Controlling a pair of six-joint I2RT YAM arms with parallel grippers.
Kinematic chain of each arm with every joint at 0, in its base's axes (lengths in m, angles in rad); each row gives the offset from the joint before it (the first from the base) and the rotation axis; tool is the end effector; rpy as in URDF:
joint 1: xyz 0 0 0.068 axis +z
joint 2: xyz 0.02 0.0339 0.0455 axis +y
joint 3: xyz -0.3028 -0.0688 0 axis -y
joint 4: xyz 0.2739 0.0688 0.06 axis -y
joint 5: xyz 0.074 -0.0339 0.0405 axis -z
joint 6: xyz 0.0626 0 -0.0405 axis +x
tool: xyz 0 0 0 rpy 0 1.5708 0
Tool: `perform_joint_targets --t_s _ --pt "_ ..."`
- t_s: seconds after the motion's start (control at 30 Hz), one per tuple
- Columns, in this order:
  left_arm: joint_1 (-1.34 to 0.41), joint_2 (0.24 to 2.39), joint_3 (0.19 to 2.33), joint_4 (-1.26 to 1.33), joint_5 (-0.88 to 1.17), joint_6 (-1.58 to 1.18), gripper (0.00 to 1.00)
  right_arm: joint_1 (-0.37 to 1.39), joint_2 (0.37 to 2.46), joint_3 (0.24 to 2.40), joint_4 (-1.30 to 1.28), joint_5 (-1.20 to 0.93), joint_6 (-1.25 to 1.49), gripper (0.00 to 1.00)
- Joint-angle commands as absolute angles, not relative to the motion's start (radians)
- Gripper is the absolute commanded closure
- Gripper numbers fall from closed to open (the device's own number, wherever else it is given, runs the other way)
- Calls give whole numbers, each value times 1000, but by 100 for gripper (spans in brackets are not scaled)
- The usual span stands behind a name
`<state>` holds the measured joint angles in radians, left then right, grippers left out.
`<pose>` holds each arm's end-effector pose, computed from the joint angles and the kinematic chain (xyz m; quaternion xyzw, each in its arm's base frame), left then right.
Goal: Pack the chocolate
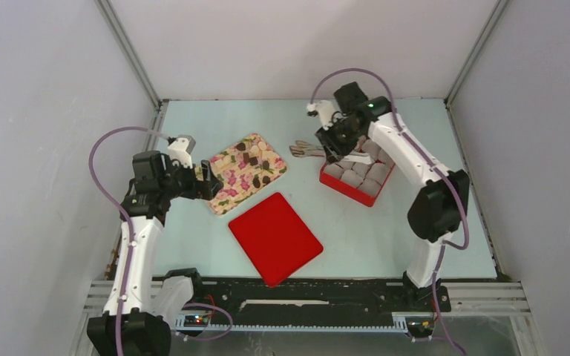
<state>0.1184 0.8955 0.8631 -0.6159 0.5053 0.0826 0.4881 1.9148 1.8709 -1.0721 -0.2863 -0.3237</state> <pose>0.2112 -0.0054 0.3232 0.0957 0.8689 -0.1795 0.4512 0.3956 0.2301 0.3261 -0.4103 0.8732 0.1568 0.2110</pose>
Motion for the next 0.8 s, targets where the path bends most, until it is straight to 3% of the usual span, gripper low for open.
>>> perform_joint_targets --t_s 0.0,0.37,0.77 --pt "124 914 882 -575 539 50 7 403 1790 1795 -1039 -313 -314 80" --pt "21 949 890 -628 586 119 0 123 1620 1618 -1017 -267 -325 80" --pt "-38 969 912 -659 570 158 0 13 1627 1506 -921 -157 -354 79"
